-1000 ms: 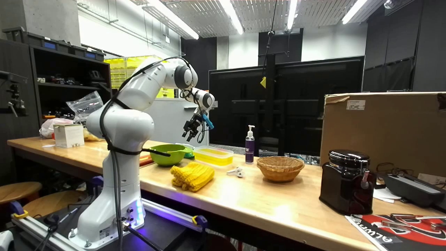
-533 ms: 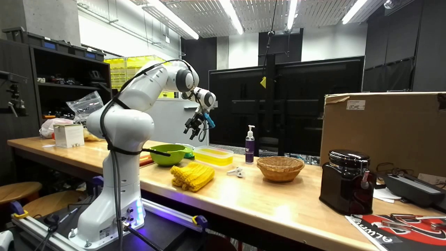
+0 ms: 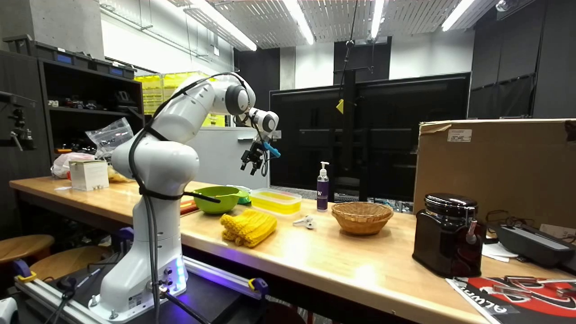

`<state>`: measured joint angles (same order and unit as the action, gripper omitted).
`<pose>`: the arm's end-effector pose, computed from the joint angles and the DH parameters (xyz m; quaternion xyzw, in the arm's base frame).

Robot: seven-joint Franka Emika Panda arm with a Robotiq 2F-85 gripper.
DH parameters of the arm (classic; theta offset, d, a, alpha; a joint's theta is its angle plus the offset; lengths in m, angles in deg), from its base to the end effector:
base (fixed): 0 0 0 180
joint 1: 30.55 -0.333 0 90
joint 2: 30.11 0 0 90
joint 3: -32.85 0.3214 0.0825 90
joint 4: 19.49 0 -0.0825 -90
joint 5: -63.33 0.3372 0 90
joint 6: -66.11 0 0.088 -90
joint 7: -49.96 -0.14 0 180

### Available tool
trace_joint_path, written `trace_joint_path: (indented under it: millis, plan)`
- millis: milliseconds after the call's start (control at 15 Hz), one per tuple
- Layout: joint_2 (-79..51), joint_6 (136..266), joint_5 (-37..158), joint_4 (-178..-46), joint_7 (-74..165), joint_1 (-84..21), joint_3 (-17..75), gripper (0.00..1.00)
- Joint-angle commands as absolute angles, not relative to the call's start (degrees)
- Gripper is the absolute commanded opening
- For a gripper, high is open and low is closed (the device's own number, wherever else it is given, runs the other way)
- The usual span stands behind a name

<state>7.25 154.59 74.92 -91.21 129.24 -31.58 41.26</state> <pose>0.6308 0.1128 0.3527 -0.7114 -0.6651 0.0589 0.2190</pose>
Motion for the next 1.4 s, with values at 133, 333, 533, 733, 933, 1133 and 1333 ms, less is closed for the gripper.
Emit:
trace_joint_path:
  millis: [133,333,533,733,933,1133,1333]
  plan:
    - [-5.2,168.8,72.9,-107.4,121.2,-32.1,40.1,1.0]
    - [-11.4,174.7,72.2,-115.3,114.3,-31.9,39.3,1.0]
    - [-17.9,178.1,72.1,-123.7,107.3,-31.6,38.6,1.0]
    - [-24.6,178.8,72.3,-132.6,100.3,-31.4,37.6,1.0]
    - [-31.1,179.5,72.8,-141.9,95.7,-31.8,37.3,1.0]
    - [-37.2,182.3,74.3,-151.5,94.1,-32.5,37.2,1.0]
    - [-43.1,184.9,75.0,-159.9,90.6,-33.7,37.1,1.0]
